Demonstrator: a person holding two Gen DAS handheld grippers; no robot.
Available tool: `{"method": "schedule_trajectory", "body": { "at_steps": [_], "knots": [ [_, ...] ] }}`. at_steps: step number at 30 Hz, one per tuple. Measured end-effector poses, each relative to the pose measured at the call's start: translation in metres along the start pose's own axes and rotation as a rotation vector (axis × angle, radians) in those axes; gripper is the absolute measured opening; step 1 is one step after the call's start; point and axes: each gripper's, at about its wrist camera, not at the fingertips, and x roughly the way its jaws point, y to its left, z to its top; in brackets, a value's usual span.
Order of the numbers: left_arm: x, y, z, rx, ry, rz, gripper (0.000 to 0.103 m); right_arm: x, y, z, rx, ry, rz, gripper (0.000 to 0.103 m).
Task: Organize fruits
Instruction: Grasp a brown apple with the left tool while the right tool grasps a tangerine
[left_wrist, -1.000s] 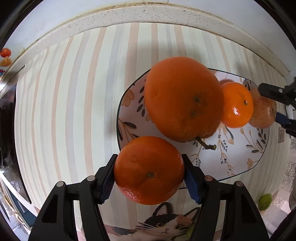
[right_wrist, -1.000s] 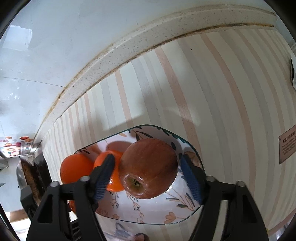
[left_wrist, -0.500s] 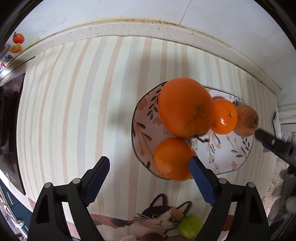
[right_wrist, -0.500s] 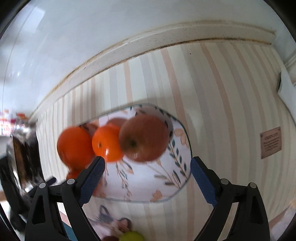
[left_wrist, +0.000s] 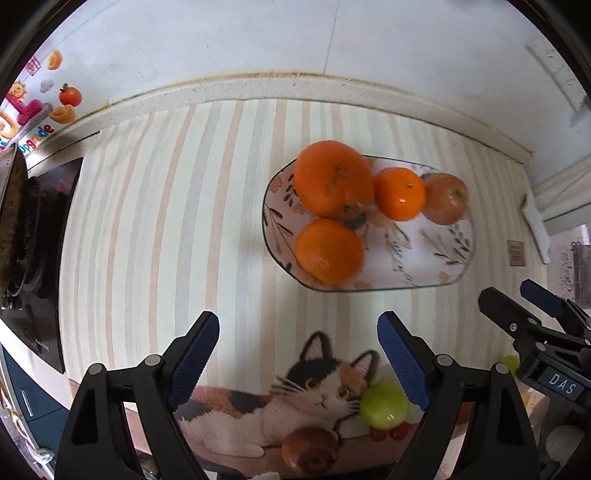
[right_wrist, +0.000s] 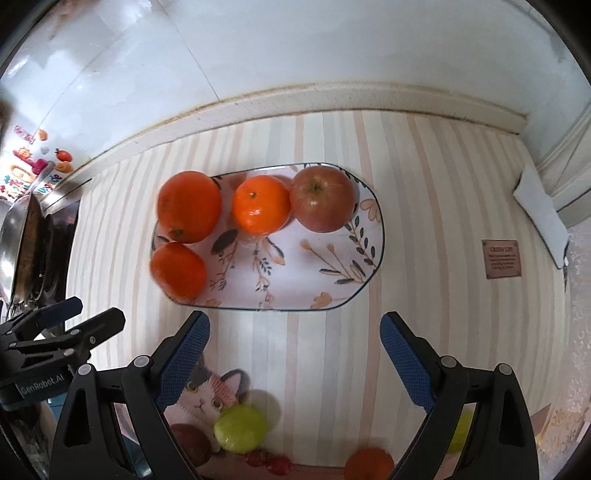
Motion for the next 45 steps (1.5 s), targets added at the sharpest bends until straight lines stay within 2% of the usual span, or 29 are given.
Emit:
{"method": "schedule_trajectory", "body": {
  "at_steps": [12, 18, 22, 26, 33, 37, 45],
  "knots": [
    [-0.079, -0.010, -0.031, 0.031, -0.155, -0.003, 0.088, -0.084, 0.016, -0.024, -0.005, -0.158, -0.004, 0.096],
    [-0.098, -0.015, -0.044, 0.044, -0.172, -0.039, 0.088, -0.120, 0.019, -0.040, 0.010, -0.207, 0.025, 0.096],
    [-0.100, -0.016, -0.050, 0.048, -0.163, -0.054, 0.088, -0.126, 0.011, -0.051, 0.048, -0.183, 0.056, 0.096],
    [-0.078, -0.014, -0.057, 0.050, -0.089, -0.043, 0.088, -0.103, -0.008, -0.063, 0.093, -0.099, 0.043, 0.096],
    [0.004, -0.012, -0.083, 0.082, 0.173, -0.055, 0.088, -0.041, -0.055, -0.092, 0.210, 0.074, 0.006, 0.096],
    [0.040, -0.015, -0.101, 0.099, 0.279, -0.047, 0.088, -0.014, -0.073, -0.111, 0.253, 0.137, -0.021, 0.096],
    [0.091, -0.024, -0.126, 0.146, 0.403, -0.012, 0.088, 0.028, -0.096, -0.139, 0.313, 0.225, -0.067, 0.096]
  ]
}}
